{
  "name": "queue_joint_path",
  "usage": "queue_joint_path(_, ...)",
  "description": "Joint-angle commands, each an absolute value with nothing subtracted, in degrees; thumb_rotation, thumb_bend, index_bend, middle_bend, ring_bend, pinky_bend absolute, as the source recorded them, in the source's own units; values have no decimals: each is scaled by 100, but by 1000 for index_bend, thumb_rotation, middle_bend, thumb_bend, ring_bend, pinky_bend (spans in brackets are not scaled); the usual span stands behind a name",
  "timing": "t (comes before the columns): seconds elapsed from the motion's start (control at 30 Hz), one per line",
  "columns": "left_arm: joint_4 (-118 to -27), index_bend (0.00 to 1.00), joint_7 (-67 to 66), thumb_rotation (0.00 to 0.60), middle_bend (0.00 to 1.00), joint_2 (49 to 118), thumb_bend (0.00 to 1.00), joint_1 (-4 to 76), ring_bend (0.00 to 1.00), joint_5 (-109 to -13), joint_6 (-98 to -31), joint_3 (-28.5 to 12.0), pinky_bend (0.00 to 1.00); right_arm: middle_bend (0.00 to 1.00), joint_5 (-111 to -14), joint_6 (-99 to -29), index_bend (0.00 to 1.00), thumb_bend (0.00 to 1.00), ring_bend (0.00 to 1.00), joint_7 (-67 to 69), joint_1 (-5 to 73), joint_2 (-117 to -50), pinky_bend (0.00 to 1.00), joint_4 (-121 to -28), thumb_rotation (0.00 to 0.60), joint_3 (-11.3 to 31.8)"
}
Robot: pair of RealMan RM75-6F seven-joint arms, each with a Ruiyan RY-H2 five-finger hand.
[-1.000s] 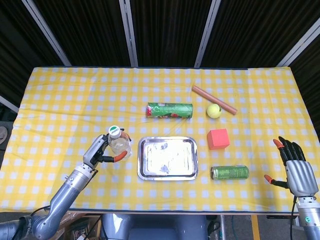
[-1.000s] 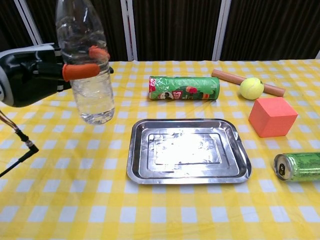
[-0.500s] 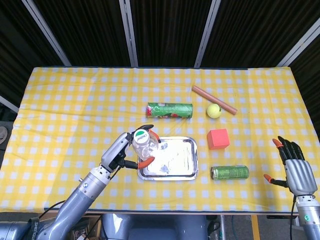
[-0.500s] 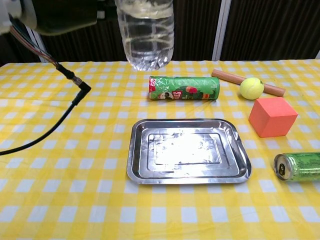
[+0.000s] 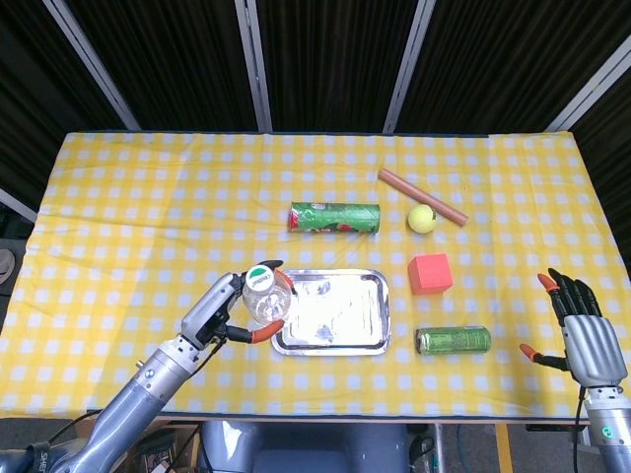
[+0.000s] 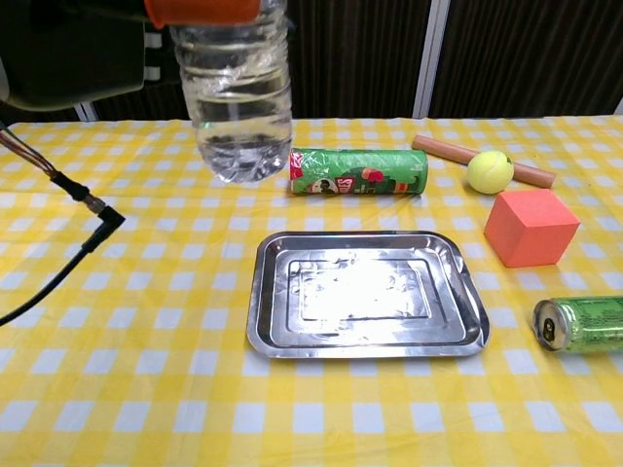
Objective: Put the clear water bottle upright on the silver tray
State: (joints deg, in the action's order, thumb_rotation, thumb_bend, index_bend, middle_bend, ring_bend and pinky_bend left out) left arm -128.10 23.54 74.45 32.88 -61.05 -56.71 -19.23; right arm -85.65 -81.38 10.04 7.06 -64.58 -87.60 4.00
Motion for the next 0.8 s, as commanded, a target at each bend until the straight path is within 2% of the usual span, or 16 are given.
queue_joint_path(0.03,-12120,589,2979,600,587,7501,469,3099,88,-6504,-5390,-1675,52,0,-8568,-8137,9,49,0,996,709,-6461,0,-8762,600,400)
queue_joint_path(0.23,-11383,589,3610,600,587,7726,469,2997,88,-6915,-5204,-1428,52,0,-8568,-8095,10,49,0,915,731,-6502,0,-8753,600,387)
queue_joint_path(0.37,-11258,589,3975,600,586,7792,470,2990,88,-7043,-5107,-1404,52,0,-8557,-8084,10,50,0,866,737,-6524,0,-8749,600,387)
queue_joint_path(0.53,-11565,589,3915,600,586,7551,469,3097,88,-7031,-5059,-1591,52,0,-8549,-8051,10,49,0,831,750,-6538,0,-8739,600,378)
queue_joint_path(0.8,-12643,594,2990,600,588,7113,465,3270,88,-6416,-5421,-1980,52,0,-8537,-8038,10,50,0,773,761,-6566,0,-8735,600,380)
